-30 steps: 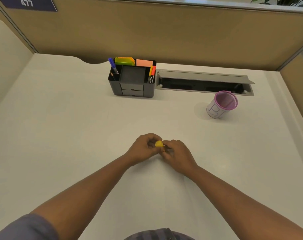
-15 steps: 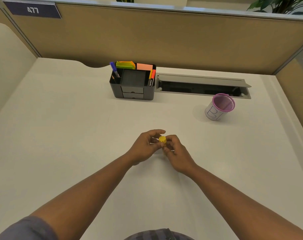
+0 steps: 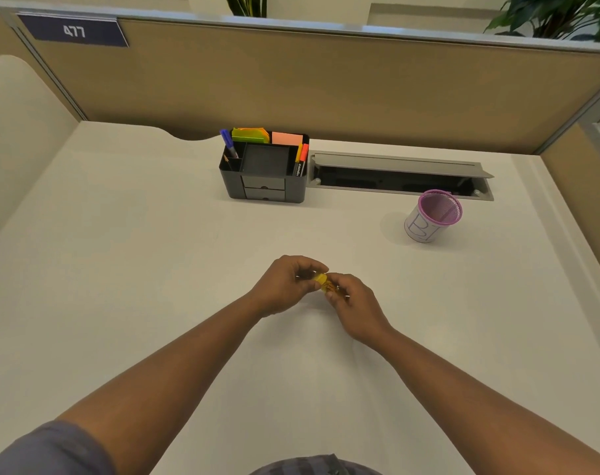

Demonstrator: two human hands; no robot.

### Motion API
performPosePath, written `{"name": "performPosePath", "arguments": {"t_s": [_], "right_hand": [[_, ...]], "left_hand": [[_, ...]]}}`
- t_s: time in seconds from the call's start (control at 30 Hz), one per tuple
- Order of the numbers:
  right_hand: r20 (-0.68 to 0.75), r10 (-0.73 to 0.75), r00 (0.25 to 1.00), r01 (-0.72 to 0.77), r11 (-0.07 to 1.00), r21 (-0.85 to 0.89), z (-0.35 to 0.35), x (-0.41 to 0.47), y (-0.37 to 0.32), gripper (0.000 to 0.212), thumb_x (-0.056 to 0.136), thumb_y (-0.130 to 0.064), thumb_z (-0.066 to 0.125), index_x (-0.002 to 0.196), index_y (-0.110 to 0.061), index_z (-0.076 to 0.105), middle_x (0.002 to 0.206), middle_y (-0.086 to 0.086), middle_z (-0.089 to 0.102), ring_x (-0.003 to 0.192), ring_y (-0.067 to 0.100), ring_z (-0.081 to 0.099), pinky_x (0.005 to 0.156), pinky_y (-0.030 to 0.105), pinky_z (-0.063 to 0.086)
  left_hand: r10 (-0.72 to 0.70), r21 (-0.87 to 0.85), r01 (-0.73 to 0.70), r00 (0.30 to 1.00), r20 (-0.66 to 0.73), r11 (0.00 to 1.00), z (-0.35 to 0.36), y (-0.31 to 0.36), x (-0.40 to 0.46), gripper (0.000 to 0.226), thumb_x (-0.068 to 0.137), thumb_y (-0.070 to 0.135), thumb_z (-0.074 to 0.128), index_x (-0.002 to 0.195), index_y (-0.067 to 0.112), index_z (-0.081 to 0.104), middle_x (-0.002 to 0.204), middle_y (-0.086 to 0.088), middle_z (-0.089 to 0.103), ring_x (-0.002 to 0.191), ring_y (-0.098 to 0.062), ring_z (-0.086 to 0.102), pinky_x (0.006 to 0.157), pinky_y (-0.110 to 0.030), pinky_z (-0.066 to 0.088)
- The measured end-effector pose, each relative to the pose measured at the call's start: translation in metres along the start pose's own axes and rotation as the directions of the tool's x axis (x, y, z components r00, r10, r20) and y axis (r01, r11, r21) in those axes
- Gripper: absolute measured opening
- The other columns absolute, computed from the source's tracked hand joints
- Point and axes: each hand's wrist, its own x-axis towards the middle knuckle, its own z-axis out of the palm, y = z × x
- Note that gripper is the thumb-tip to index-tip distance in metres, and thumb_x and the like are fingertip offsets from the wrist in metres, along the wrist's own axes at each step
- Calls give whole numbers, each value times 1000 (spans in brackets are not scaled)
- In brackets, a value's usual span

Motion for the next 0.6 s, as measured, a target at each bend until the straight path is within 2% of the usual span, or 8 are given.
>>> {"name": "performPosePath", "arguments": {"t_s": [0.17,0.27,0.43,0.6], "right_hand": [[-33,18,999,-17,1000,26,-5,0,0,28,94,-21,70,122,-21,69,112,-3,71,100,15,64,87,30,53],[-21,6,1000,-6,1000,21,-5,0,0,25,94,-19,70,119,-21,71,109,-2,72,98,15,64,84,29,52],[-30,-3,1000,3,1000,23,-7,0,-1,25,93,-16,70,117,-24,72,105,-6,72,95,8,64,81,22,49],[-66,2,998,0,999,35,-6,0,-2,25,93,-16,71,117,-22,72,103,-8,71,95,8,64,81,22,50]], "left_hand": [[-2,16,2,1000,-3,1000,-4,-2,2,26,86,5,79,110,16,77,99,4,77,88,4,70,86,-19,55],[3,51,-3,1000,-5,999,-5,-2,3,25,85,6,80,108,17,78,98,6,77,88,4,71,84,-18,55],[11,50,-10,1000,-18,999,-4,-3,3,25,85,4,80,107,15,78,92,9,76,81,11,70,76,-6,54],[5,41,-3,998,-63,999,0,-3,2,27,85,5,80,110,14,78,91,13,74,80,16,68,75,-3,52]]}}
